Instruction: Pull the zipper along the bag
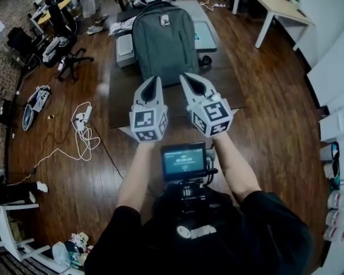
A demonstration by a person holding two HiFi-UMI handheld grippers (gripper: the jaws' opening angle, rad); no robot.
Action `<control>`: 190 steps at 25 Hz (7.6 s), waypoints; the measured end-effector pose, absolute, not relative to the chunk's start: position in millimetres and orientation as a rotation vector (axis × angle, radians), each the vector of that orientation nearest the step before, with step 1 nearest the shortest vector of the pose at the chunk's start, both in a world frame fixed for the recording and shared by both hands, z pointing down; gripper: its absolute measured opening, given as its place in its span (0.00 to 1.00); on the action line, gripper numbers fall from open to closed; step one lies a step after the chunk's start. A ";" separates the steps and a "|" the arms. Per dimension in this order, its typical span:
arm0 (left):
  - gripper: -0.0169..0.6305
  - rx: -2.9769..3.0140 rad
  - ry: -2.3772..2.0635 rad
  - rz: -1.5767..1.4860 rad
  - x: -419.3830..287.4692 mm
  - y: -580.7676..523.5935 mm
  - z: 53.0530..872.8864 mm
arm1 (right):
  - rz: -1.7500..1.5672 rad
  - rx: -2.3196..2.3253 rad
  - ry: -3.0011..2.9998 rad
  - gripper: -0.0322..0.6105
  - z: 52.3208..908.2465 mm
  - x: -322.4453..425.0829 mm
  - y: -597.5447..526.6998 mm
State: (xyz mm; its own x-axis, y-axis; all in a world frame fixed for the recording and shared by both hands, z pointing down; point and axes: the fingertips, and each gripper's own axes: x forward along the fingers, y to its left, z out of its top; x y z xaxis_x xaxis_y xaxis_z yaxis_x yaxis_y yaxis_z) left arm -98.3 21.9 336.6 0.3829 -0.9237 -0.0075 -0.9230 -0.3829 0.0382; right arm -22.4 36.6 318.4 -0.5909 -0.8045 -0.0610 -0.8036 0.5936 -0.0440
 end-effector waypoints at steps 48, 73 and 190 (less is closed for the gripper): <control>0.01 2.654 -1.719 -0.009 -110.5 -222.4 316.3 | 0.071 -1.382 2.750 0.07 303.1 -25.3 -200.8; 0.73 2.674 -0.391 1.169 -134.5 -396.0 377.4 | -0.061 -1.485 2.705 0.07 340.0 68.7 -274.2; 0.32 3.008 -0.153 0.759 -105.9 -184.4 308.3 | 0.485 -1.406 3.181 0.30 523.6 80.2 -179.8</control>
